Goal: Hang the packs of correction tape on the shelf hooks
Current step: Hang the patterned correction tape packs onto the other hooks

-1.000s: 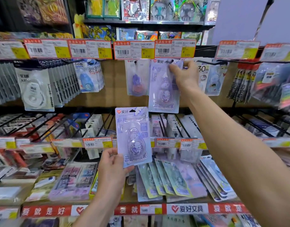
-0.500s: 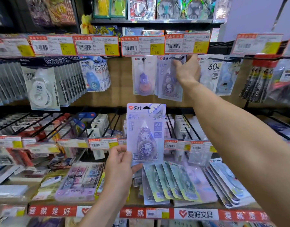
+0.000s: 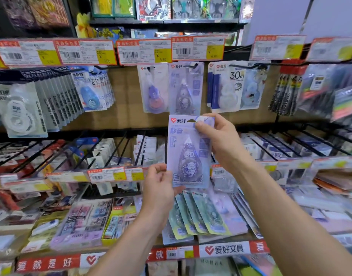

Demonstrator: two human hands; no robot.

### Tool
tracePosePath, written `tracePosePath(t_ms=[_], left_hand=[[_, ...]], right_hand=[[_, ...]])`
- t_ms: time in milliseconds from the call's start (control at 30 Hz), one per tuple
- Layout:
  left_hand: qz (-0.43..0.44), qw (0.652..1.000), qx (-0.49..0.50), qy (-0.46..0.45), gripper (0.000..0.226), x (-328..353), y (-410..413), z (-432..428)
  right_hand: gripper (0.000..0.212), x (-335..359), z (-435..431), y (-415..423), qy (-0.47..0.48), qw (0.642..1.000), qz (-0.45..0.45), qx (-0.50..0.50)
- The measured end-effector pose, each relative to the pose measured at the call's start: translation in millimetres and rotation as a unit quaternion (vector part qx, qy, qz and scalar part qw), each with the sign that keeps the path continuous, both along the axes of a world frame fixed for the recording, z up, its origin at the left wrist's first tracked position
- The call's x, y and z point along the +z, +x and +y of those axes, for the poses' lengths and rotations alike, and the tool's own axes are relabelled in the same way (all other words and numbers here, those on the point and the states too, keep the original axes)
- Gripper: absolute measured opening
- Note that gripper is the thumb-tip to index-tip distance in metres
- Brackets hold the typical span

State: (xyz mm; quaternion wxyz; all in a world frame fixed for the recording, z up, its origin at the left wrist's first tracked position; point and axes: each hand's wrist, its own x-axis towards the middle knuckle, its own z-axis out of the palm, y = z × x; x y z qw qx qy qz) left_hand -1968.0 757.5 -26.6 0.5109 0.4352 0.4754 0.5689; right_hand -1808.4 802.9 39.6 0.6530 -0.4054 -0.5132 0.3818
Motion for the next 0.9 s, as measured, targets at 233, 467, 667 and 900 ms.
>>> tracePosePath(t_ms=[233, 467, 667, 900], left_hand=[[0.35, 0.91, 0.078, 0.209, 0.011, -6, -10, -5], [0.592, 0.764, 0.1, 0.237, 0.043, -21, -22, 6], [0.608, 0.755, 0.085, 0.231, 0.05, -23, -25, 6], [0.598, 0.764, 0.084, 0.228, 0.05, -22, -25, 5]], right_hand=[[0.012, 43, -4, 16, 0.043, 0.999, -0.006, -0.029], [0.014, 91, 9, 5, 0.117, 0.993, -0.003, -0.031], [0.012, 100, 34, -2, 0.117, 0.991, 0.015, -0.068], [0.01, 97, 54, 3, 0.102, 0.983, -0.062, -0.139]])
